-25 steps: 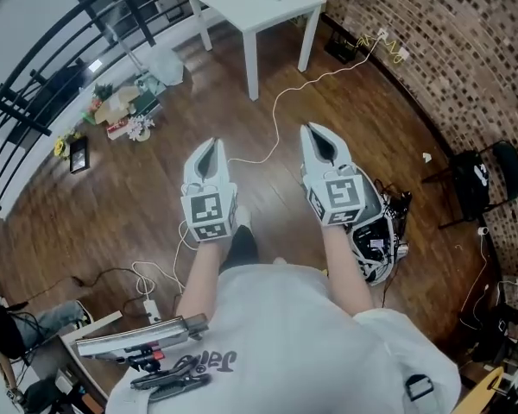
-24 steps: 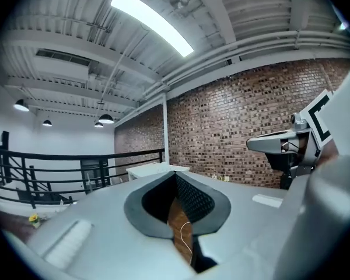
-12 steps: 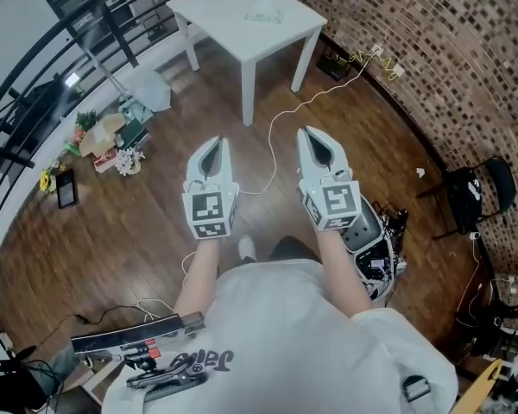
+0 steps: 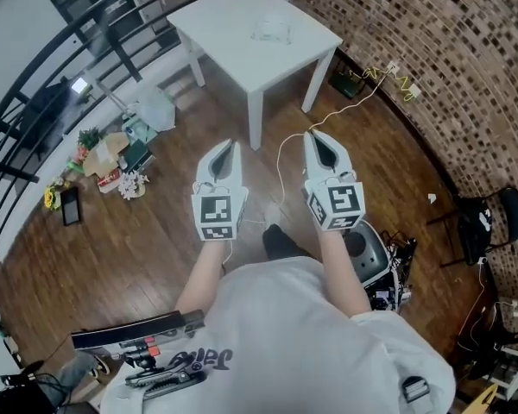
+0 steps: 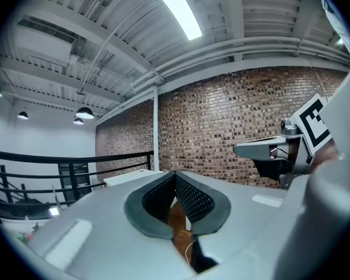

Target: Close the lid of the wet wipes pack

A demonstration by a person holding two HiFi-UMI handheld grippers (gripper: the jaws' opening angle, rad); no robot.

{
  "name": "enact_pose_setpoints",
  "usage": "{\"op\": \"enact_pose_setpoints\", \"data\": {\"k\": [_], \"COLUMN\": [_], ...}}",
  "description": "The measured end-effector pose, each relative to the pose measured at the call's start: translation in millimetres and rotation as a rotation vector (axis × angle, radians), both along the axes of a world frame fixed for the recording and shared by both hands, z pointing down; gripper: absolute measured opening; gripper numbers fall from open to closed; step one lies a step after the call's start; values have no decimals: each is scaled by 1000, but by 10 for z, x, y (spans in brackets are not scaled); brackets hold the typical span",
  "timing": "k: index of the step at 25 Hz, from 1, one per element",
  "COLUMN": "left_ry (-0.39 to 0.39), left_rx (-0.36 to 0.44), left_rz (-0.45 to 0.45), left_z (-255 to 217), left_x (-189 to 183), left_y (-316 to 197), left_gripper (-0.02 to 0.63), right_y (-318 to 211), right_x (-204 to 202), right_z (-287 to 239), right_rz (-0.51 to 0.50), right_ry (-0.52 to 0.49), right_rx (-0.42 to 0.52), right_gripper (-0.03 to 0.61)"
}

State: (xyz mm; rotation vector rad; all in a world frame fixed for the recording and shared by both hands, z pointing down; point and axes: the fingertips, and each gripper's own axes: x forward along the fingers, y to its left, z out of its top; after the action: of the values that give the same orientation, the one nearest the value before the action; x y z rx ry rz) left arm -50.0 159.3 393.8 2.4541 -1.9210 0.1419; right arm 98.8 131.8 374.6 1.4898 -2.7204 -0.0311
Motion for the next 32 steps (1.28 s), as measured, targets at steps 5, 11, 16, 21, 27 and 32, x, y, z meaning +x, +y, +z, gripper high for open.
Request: {"op": "enact_pose_setpoints", "data": {"k": [5,11,16,21,27,32], "left_ry": [-26,-17,-16,-17,5,14], "left_rx": [31,25,-42,-39,-25,-8], "left_rz": [8,-39,-63,-37,27,85], "left_z": [-233,-341,-113,-59,-57,-92], "left_x": [74,118,-9,-60,-176,-481], "left_y": [-1020,-1885,-2252,-2815,-3765,-4605], "left_gripper": [17,17,17,17,17,17], "right_y": [-1149,-1977,-2237,-2721,-3592,-4345], "right_x": [17,62,-132,-266,-389,-657], "right_z": [-170,-109,138,276,253,178], "right_rz": [-24,-48,-91,-85,-30,27], "right_ry": [-20,-47,-26,-29,-16,1], "right_rx": [20,-11,-67,-88,-83,-79], "right_gripper": [-11,-11,-11,-11,-11,-11]}}
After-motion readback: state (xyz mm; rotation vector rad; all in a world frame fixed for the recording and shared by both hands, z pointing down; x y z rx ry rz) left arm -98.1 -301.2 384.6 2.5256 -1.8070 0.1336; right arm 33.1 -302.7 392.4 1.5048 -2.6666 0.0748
